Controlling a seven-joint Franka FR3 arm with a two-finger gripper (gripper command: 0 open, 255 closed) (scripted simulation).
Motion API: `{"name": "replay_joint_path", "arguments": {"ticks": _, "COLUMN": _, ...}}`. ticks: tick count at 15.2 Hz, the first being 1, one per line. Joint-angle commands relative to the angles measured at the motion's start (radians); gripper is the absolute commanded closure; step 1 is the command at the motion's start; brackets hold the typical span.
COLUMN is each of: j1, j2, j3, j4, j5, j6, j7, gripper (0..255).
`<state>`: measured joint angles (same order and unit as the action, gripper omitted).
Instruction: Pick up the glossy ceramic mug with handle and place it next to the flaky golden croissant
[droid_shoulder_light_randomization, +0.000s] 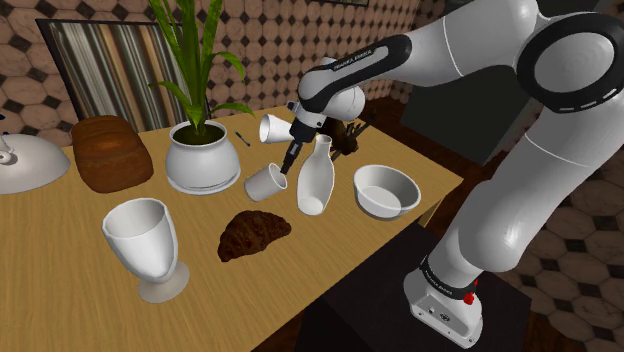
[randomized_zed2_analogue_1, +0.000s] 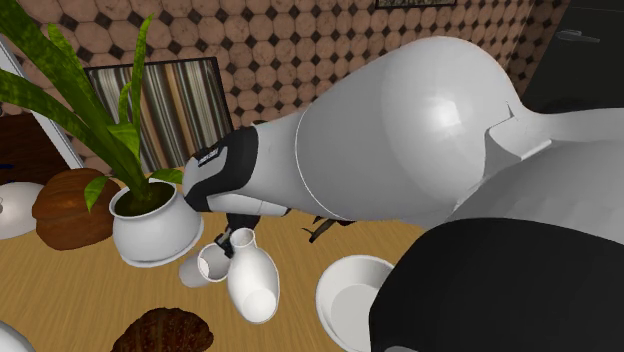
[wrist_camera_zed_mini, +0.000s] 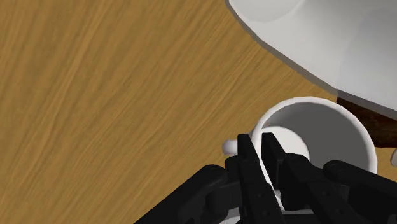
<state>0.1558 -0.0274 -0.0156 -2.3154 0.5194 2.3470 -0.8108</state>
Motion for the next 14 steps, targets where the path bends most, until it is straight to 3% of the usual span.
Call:
{"name": "replay_joint_path", "arguments": {"ticks": 1, "j1": -0.002, "j2": -0.017, "j3": -0.001, "j4": 0.009, "j5": -0.013, "j6": -0.025, "j7": 0.016, "gripper": 255}}
{"name": "replay_joint_path", "arguments": {"ticks": 14, "j1": -0.013, "j2": -0.103, "j3": -0.006, "j4": 0.093, "j5": -0.077, "j6": -0.18, "j7": 0.101, "gripper": 255}}
